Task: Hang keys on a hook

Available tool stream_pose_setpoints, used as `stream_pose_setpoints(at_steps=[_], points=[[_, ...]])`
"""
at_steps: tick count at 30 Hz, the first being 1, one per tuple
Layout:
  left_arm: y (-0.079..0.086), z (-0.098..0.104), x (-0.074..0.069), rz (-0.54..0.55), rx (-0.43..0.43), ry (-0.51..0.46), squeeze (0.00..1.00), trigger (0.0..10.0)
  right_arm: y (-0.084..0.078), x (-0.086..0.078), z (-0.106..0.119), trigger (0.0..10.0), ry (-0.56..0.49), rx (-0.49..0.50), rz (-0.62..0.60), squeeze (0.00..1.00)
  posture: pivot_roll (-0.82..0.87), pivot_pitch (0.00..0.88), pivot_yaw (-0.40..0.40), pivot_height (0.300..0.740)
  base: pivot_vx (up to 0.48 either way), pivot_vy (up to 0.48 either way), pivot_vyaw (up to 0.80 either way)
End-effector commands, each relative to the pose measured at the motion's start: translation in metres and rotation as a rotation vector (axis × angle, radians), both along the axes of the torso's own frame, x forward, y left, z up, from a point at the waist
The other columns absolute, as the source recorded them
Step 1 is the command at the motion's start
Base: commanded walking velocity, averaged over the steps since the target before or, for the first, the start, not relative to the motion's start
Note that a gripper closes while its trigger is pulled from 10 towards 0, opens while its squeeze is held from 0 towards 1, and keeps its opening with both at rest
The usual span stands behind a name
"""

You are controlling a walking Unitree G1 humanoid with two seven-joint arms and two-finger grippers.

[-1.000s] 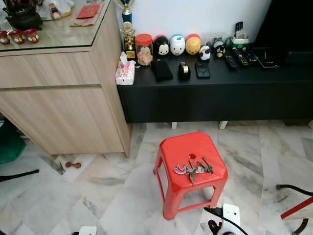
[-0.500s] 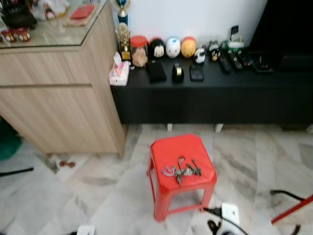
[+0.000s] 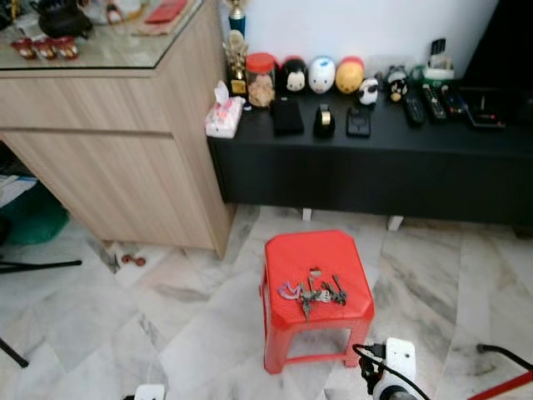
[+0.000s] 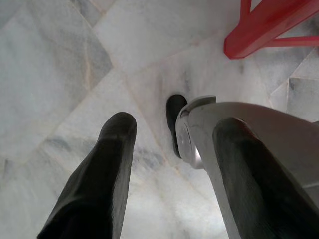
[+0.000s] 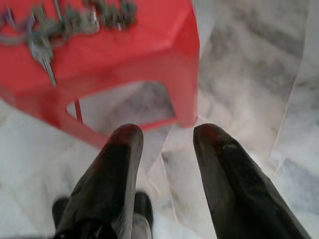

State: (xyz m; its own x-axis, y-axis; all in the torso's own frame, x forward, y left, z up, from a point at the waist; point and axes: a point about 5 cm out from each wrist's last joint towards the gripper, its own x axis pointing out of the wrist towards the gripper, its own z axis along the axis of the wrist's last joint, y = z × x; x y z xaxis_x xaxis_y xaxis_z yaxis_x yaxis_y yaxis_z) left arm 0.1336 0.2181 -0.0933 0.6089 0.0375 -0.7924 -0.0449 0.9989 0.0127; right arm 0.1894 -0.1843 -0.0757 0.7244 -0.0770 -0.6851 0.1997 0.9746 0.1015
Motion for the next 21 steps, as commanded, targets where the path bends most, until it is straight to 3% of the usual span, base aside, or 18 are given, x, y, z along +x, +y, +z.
stream_pose_setpoints(at_steps=[1, 2, 3, 6, 12, 18, 21], points=[[0.004, -0.001, -0.007, 0.013, 0.004, 0.011, 0.00, 10.0, 0.001, -0.003, 0.000, 10.0, -0.025, 0.014, -0.019, 0.00, -0.20, 0.083, -0.002, 0.740, 0.000, 0.000, 0.00], [0.004, -0.001, -0.008, 0.014, 0.003, 0.008, 0.00, 10.0, -0.008, 0.010, 0.016, 10.0, -0.188, -0.032, 0.000, 0.00, -0.21, 0.083, 0.001, 0.740, 0.000, 0.000, 0.00], [0.005, -0.001, -0.008, 0.014, 0.003, 0.008, 0.00, 10.0, -0.012, 0.015, 0.025, 10.0, -0.270, -0.047, 0.006, 0.00, -0.21, 0.083, 0.002, 0.740, 0.000, 0.000, 0.00], [0.005, -0.001, -0.008, 0.013, 0.004, 0.004, 0.00, 10.0, -0.015, 0.019, 0.041, 10.0, -0.403, -0.071, 0.009, 0.00, -0.21, 0.077, 0.005, 0.740, 0.000, 0.000, 0.00], [0.004, -0.001, -0.008, 0.012, 0.000, -0.002, 0.00, 10.0, -0.013, 0.025, 0.063, 10.0, -0.528, -0.106, 0.029, 0.00, -0.21, 0.065, -0.006, 0.740, 0.000, 0.000, 0.00], [0.003, 0.000, -0.007, 0.032, 0.007, -0.029, 0.00, 10.0, -0.013, 0.026, 0.076, 10.0, -0.581, -0.132, 0.074, 0.00, -0.21, 0.054, -0.016, 0.740, 0.000, 0.000, 0.00], [0.004, 0.004, -0.004, 0.035, 0.069, -0.097, 0.00, 10.0, -0.013, 0.025, 0.079, 10.0, -0.578, -0.136, 0.097, 0.00, -0.22, 0.049, -0.021, 0.740, 0.000, 0.000, 0.00]])
